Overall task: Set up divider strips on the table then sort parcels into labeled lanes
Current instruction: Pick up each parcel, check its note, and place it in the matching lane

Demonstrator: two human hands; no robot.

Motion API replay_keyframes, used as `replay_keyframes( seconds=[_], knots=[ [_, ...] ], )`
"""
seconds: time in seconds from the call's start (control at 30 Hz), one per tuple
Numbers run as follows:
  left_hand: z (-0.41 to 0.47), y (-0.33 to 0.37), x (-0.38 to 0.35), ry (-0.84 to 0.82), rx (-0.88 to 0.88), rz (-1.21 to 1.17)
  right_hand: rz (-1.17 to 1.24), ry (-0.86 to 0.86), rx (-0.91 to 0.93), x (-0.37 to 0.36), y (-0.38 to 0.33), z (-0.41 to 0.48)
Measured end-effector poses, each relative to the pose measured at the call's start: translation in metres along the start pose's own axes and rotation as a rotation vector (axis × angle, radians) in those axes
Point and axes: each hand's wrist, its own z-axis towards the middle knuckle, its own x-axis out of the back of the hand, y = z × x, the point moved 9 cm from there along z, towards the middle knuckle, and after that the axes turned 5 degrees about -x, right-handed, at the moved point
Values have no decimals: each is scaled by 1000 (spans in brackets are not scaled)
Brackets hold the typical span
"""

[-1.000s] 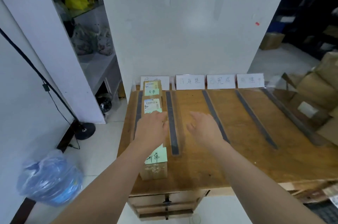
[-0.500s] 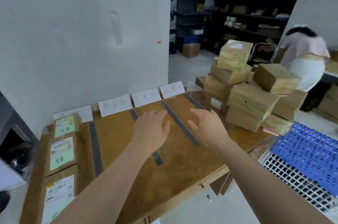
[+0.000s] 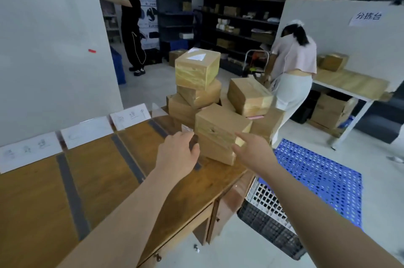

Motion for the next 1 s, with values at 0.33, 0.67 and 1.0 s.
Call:
replay_keyframes(
  seconds=[0.33, 0.67, 1.0],
  knots=[
    [110, -21, -76, -130, 153, -184, 203, -72, -231, -28, 84, 103],
    [215, -46, -140, -303, 293, -288, 445, -168, -491, -78, 125, 172],
    [205, -46, -139, -174, 384, -549, 537, -16, -519, -77, 155, 176]
  ],
)
